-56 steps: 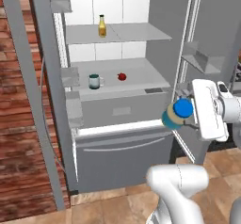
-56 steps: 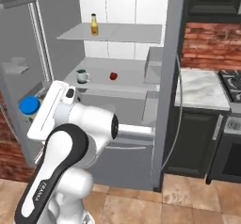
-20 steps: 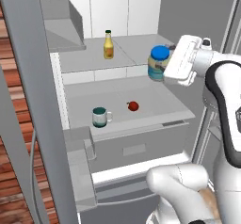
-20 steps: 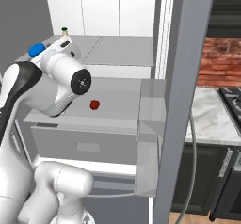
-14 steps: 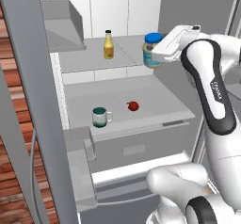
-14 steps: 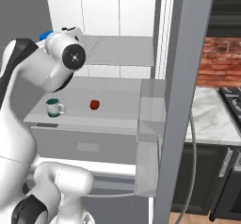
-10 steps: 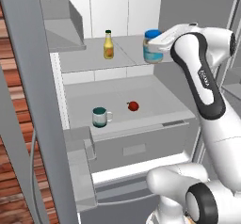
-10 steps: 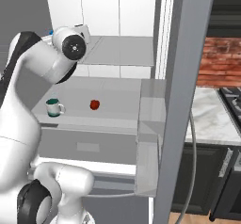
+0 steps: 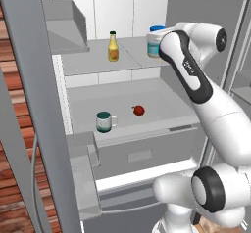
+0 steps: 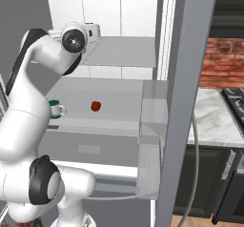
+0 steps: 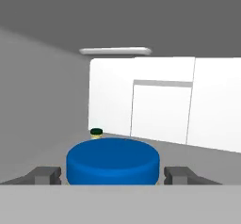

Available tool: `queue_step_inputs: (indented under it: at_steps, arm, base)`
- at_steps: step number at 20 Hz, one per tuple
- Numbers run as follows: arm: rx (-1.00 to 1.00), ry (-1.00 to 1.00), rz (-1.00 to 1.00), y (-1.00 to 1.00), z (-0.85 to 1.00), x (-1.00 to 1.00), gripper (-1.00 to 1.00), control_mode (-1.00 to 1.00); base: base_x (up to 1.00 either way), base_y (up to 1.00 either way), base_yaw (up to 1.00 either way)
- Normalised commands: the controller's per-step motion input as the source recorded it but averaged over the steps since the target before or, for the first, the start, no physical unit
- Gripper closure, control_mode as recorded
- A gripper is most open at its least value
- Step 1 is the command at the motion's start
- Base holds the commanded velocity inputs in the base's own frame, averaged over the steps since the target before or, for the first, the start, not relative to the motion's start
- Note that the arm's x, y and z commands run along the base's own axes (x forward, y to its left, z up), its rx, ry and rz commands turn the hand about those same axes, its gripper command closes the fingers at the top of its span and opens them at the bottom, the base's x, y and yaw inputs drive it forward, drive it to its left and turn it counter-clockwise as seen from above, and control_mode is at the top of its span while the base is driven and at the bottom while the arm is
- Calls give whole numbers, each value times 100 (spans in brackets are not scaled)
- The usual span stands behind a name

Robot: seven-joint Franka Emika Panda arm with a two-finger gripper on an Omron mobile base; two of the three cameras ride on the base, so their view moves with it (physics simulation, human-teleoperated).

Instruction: Place the mustard and mayonnaise from the counter to the top shelf of the fridge. If the existing items in the fridge are on the top shelf, move them to other shelves.

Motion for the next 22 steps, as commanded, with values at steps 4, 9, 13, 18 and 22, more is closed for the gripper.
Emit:
queue_step_inputs:
  at_steps: [4, 9, 13, 18, 22]
  arm:
    - [1, 0, -16, -3, -40, 66, 100, -100]
    - [0, 1, -12, 0, -36, 62, 100, -100]
    - [0, 7, -6, -9, -32, 53, 100, -100]
    - [1, 6, -2, -27, -25, 39, 100, -100]
    - [1, 0, 0, -9, -7, 38, 100, -100]
  base:
    - [0, 0, 0]
    - [0, 0, 0]
    - [0, 0, 0]
    - [0, 0, 0]
    - [0, 0, 0]
